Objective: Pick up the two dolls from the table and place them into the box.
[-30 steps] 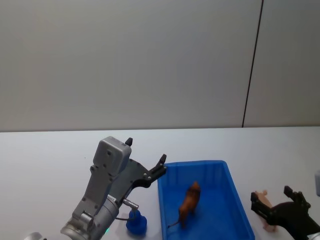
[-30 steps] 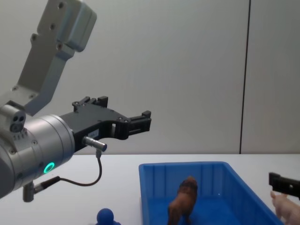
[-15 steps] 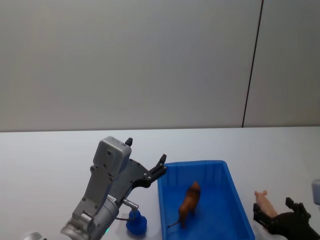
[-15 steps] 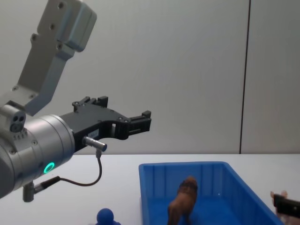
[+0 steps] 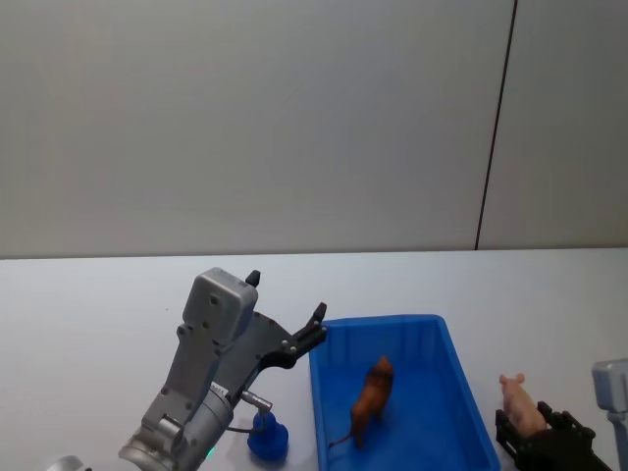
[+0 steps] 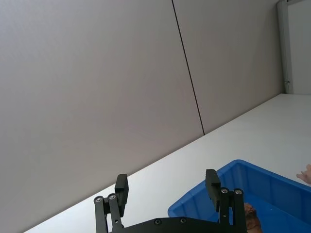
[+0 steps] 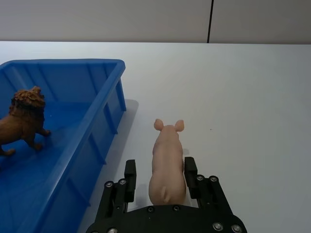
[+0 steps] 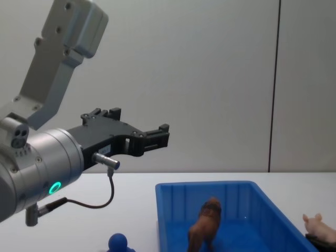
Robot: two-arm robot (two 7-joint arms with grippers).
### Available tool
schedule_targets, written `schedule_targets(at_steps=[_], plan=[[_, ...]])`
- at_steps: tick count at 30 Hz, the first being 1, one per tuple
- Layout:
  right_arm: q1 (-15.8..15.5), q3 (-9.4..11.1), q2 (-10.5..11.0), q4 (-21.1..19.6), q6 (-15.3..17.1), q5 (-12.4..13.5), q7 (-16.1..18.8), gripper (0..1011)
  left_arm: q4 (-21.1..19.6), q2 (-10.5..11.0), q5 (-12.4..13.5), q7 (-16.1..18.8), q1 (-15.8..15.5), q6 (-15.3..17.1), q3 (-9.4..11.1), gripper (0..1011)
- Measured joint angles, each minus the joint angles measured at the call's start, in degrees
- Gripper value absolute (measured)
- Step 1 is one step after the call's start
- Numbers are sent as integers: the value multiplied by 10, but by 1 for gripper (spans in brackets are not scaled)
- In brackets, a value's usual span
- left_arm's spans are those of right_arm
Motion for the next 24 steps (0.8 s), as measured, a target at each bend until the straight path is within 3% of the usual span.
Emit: schedule_targets(at_steps=[9, 24], plan=[[4, -2, -4, 7, 4, -5, -1, 382, 0, 0, 0, 0, 0, 0, 0, 1001], [-1, -2, -2, -38, -15, -21, -5, 379, 0, 0, 0, 0, 0, 0, 0, 1001]])
